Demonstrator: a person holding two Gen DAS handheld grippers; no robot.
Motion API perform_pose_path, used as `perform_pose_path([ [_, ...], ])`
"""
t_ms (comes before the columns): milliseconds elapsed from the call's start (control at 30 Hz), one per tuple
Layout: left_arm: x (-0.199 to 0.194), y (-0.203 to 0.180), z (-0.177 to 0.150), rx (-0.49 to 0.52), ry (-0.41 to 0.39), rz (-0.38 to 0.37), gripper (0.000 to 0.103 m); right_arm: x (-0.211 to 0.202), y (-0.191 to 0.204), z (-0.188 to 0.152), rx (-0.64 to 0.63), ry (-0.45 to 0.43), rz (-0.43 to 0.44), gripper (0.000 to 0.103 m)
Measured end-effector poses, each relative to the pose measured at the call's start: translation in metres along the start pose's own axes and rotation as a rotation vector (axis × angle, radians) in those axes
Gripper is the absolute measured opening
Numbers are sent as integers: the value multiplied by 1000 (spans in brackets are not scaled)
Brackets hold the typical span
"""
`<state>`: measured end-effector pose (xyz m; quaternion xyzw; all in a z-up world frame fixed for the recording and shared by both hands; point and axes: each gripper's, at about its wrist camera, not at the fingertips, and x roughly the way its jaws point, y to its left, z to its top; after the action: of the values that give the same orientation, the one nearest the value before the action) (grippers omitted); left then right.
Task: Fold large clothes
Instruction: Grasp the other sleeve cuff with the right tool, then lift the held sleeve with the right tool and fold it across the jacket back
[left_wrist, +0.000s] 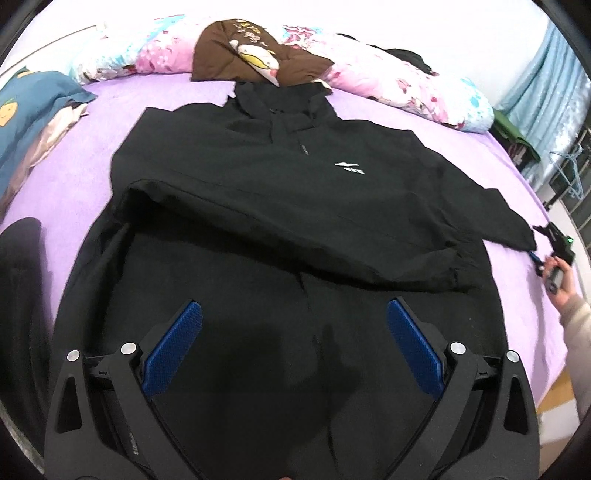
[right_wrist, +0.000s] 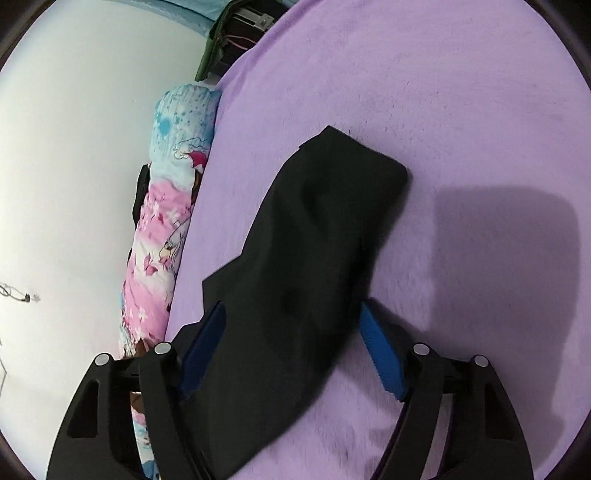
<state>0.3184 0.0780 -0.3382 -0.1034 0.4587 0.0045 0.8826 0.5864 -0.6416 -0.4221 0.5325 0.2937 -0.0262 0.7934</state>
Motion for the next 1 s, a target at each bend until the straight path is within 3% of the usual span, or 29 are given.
perform_pose_path([
  [100,1,-4,3,9,-3,0,97,11,-2,11,23,-18,-1,65],
  [167,2,-6,6,1,-1,-17,97,16,-3,14,16,-21,-26,47],
  [200,2,-7,7,0,-1,-23,97,19,-4,15,13,-11,-37,31],
  [267,0,-9,10,-8,0,-38,97,18,-2,16,-1,-7,-40,12],
  [300,-1,-10,12,-12,1,-47,97,14,4,16,-30,-20,-28,8],
  [567,-33,-2,22,-87,-31,-97,97,-26,76,-1,-230,-54,17,5],
  [733,-65,6,30,-134,-65,-113,97,-61,151,-30,-417,-55,48,5],
  [833,-85,12,35,-164,-84,-148,97,-83,206,-68,-627,-57,29,5],
  [1000,-121,20,39,-209,-117,-222,97,-134,289,-171,-933,-9,118,4],
])
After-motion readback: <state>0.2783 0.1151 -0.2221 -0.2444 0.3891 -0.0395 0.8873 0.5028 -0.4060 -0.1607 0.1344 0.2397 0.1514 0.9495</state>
